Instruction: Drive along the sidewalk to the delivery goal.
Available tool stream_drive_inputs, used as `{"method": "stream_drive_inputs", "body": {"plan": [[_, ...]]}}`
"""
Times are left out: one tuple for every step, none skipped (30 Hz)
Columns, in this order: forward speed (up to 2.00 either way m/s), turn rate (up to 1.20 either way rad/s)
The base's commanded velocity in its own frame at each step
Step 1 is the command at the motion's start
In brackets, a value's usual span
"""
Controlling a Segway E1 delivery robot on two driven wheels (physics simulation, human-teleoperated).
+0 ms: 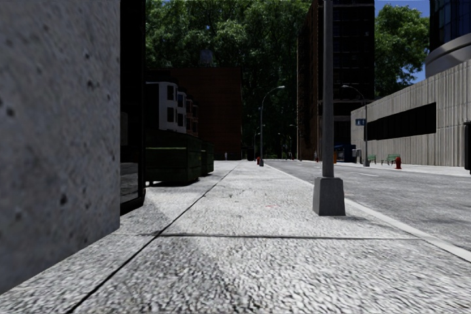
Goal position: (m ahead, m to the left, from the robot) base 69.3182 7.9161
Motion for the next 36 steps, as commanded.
{"method": "stream_drive_inputs", "body": {"plan": [[2.00,0.00],[2.00,0.00],[2.00,0.00],[2.00,0.00],[2.00,0.00],[2.00,0.00],[2.00,0.00],[2.00,0.00],[2.00,0.00],[2.00,0.00],[2.00,0.00],[2.00,0.00],[2.00,0.00],[2.00,0.00],[2.00,0.00],[2.00,0.00],[2.00,0.00],[2.00,0.00],[2.00,0.00],[2.00,0.00],[2.00,0.00],[2.00,0.00],[2.00,0.00],[2.00,0.00],[2.00,0.00],[2.00,0.00],[2.00,0.00],[2.00,0.00],[2.00,0.00],[2.00,0.00],[2.00,0.00],[2.00,0.00],[2.00,0.00],[2.00,0.00],[2.00,0.00],[2.00,0.00]]}}
